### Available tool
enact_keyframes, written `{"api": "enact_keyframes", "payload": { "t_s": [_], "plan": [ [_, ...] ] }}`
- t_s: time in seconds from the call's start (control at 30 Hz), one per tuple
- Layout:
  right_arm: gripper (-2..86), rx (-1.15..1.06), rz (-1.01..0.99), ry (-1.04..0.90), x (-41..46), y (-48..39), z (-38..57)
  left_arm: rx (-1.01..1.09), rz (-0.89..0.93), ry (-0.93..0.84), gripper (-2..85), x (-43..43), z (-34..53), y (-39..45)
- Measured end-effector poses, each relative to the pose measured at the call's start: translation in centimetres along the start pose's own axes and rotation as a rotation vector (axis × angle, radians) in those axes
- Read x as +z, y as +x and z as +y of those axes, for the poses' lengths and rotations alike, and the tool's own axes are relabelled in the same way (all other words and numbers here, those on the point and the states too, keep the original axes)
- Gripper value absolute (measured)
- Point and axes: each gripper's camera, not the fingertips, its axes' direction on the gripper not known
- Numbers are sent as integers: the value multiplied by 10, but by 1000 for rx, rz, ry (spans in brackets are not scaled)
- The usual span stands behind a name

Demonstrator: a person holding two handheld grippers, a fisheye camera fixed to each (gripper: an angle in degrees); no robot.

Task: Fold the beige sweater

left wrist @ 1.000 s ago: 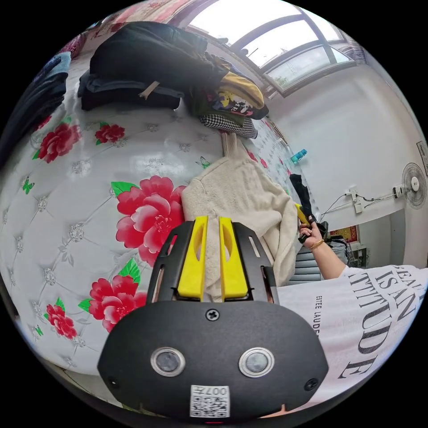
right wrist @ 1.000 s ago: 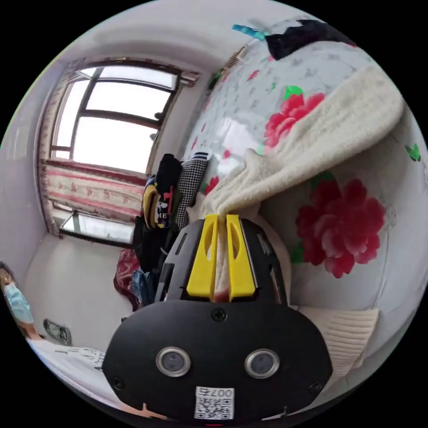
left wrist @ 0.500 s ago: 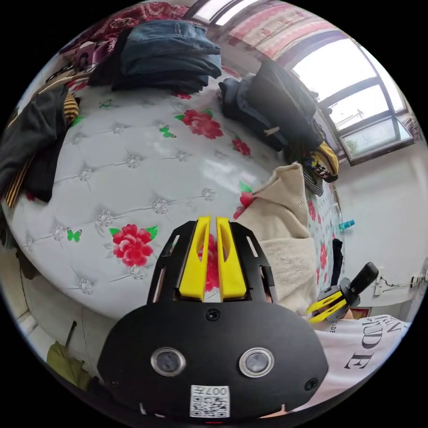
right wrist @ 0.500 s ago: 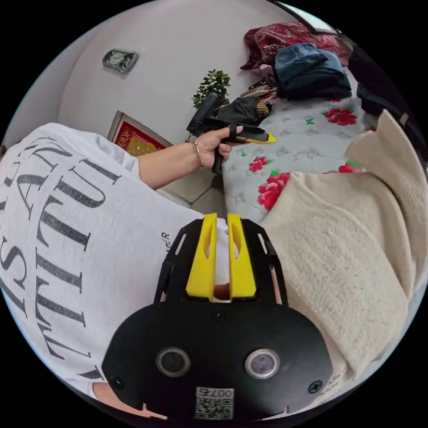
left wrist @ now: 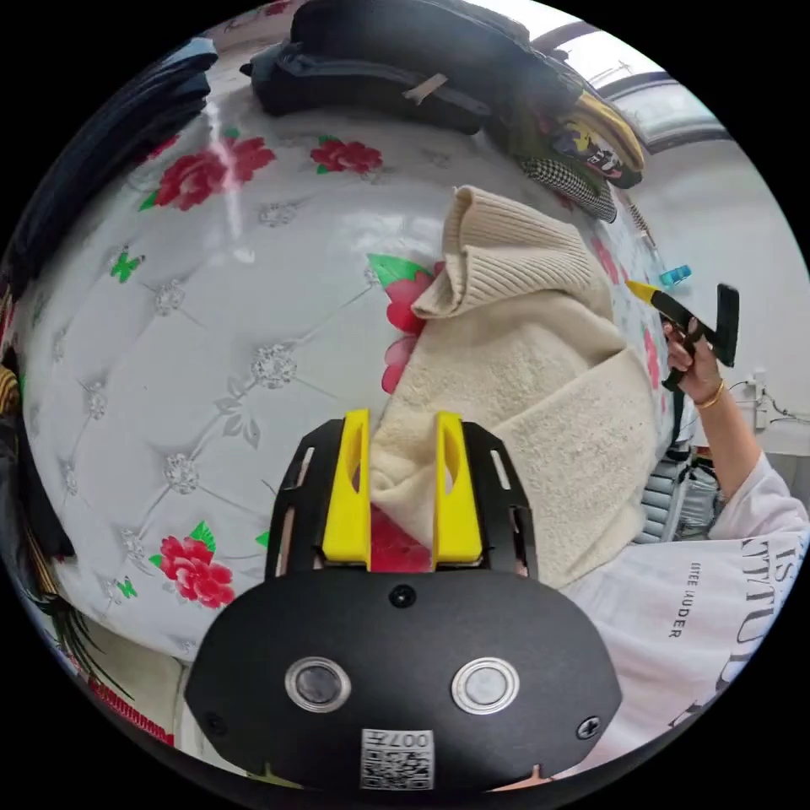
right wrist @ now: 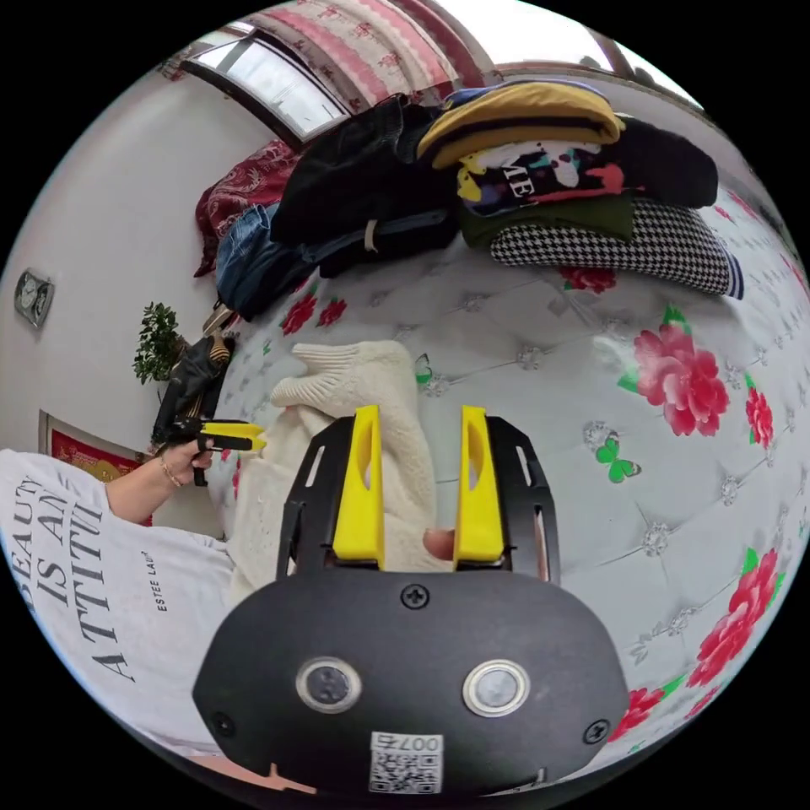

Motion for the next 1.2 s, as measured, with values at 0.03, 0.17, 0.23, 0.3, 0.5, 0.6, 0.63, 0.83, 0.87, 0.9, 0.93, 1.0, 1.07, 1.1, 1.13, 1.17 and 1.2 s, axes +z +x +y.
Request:
{"api": "enact_keyframes", "payload": {
  "t_s": [0.03, 0.17, 0.23, 0.3, 0.5, 0.6, 0.63, 0.83, 0.87, 0.9, 0.93, 1.0, 1.07, 1.1, 1.13, 1.17, 1.2],
  "plan": [
    [71, 8, -31, -51, 21, 4, -8, 33, -63, -14, 63, 6, -3, 12],
    [55, -117, -253, -174, 67, -45, -7, 172, -86, -31, 5, 9, 10, 49],
    [53, -308, -278, -278, 78, -100, 13, 152, -97, -2, -2, 4, 27, 50],
    [54, -505, -247, -376, 83, -148, 40, 103, -87, 12, -5, 5, 48, 43],
    [72, -807, -127, -367, 55, -183, 34, -61, 8, 39, -7, 22, 89, 14],
    [80, -644, -164, -233, 47, -139, -22, -48, -12, 27, -5, 32, 83, 26],
    [83, -531, -194, -209, 52, -115, -46, -30, -27, 23, -4, 36, 82, 32],
    [92, -176, -304, -317, 127, -38, -104, -30, 24, 11, 58, 55, 88, 42],
    [88, -156, -344, -396, 149, -39, -101, -9, 12, 16, 62, 58, 90, 50],
    [86, -153, -355, -441, 160, -42, -99, 10, -7, 11, 64, 59, 90, 55],
    [78, -165, -367, -501, 176, -49, -92, 41, -48, 1, 63, 63, 91, 65],
    [64, -176, -356, -464, 179, -58, -83, 63, -113, -9, 55, 69, 94, 78],
    [46, -136, -291, -337, 161, -58, -71, 74, -126, 13, 33, 73, 101, 88],
    [42, -120, -287, -284, 151, -58, -67, 72, -120, 20, 25, 73, 103, 88],
    [35, -75, -300, -176, 129, -56, -58, 62, -106, 37, 11, 70, 108, 87],
    [30, -36, -311, -78, 105, -56, -47, 50, -91, 74, 4, 62, 113, 85],
    [27, -23, -306, -34, 92, -57, -40, 47, -80, 99, 0, 56, 115, 84]
  ]
}}
